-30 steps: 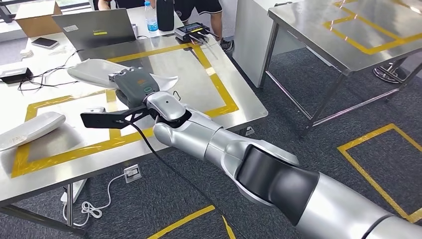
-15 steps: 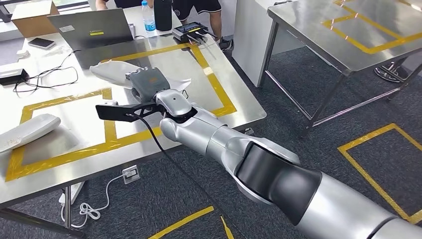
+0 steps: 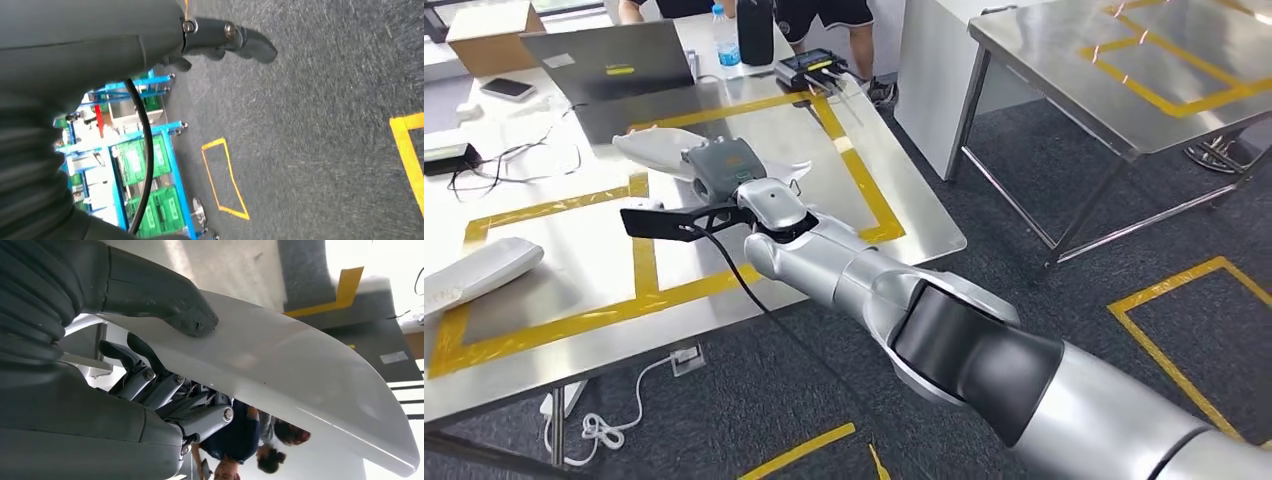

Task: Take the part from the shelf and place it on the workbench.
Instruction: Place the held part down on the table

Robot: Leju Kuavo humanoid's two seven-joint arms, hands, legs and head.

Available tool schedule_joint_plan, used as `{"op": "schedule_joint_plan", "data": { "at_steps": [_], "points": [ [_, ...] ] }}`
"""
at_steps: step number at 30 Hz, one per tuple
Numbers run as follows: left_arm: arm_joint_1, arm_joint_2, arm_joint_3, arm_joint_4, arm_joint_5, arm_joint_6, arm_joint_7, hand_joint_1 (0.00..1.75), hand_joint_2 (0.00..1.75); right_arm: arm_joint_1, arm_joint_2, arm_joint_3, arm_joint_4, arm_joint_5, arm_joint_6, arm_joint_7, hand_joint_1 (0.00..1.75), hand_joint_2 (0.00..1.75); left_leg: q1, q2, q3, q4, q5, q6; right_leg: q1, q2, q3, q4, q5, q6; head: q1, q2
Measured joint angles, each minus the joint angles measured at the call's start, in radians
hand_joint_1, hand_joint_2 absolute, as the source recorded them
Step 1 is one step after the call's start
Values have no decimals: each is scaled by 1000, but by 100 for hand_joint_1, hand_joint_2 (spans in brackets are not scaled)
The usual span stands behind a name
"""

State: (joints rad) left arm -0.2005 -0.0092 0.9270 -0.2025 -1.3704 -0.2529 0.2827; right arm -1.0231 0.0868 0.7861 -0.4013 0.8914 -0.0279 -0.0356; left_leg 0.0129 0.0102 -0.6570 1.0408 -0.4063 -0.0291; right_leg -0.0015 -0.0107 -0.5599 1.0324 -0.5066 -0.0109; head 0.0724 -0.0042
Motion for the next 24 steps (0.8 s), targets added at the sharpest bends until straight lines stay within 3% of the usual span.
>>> {"op": "schedule_joint_plan", "data": {
  "at_steps": [2,4,7,8,9,10,12,14,16,19,22,23,24],
  "points": [
    [1,-1,0,0,1,0,-1,0,175,-1,0,-5,5,1,3,5,175,175,2,-7,2,-4,-5,12,-1,-3,3,-1,-6,11,3,0],
    [1,-1,0,0,1,0,-3,0,175,-3,0,-9,10,3,3,9,175,175,5,-12,10,-7,-11,25,-4,0,-19,46,-31,21,5,0],
    [0,-1,0,0,1,0,-4,0,175,2,0,-10,22,3,4,12,175,175,4,-17,20,-7,-22,38,-4,7,-136,239,-93,28,8,0],
    [0,-1,0,0,1,0,-4,0,175,7,0,-10,27,3,4,12,175,175,4,-19,24,-7,-26,40,-4,8,-170,282,-95,28,8,0],
    [0,-1,0,0,1,0,-4,0,175,12,-1,-10,31,3,4,12,175,175,3,-23,30,-6,-31,40,-4,9,-186,287,-76,27,9,0],
    [1,-2,0,0,1,0,-4,0,175,14,-2,-10,34,3,4,13,175,175,3,-27,36,-6,-36,39,-4,9,-181,250,-38,24,10,0],
    [2,-3,0,0,1,0,-4,0,175,15,-3,-11,39,3,3,13,175,175,1,-33,51,-5,-47,34,-1,11,-130,109,51,12,11,0],
    [1,-5,0,0,1,0,-4,0,175,13,-3,-12,41,4,3,12,175,175,-1,-35,57,-4,-55,25,5,14,-89,12,85,2,8,0],
    [2,-6,0,1,0,0,-5,0,175,12,-4,-12,43,4,4,12,175,175,0,-36,59,-7,-60,13,9,14,-81,-4,78,-5,6,0],
    [4,-7,0,2,0,0,-5,0,175,11,-7,-16,46,5,4,12,175,175,2,-29,48,23,-79,-3,1,13,-62,-18,76,-21,5,0],
    [4,-6,0,3,-1,0,-6,0,175,13,-7,-17,49,6,5,12,175,175,4,-22,-46,194,-141,-15,-2,12,-43,-22,65,-31,2,0],
    [5,-6,0,3,-1,0,-6,0,175,16,-7,-17,51,6,5,12,175,175,5,-21,-80,244,-151,-18,-3,12,-38,-22,59,-31,2,0],
    [5,-6,0,3,-1,0,-6,0,175,20,-7,-17,53,6,6,12,175,175,6,-20,-98,261,-141,-21,-3,13,-32,-21,54,-30,2,0]
  ]
}}
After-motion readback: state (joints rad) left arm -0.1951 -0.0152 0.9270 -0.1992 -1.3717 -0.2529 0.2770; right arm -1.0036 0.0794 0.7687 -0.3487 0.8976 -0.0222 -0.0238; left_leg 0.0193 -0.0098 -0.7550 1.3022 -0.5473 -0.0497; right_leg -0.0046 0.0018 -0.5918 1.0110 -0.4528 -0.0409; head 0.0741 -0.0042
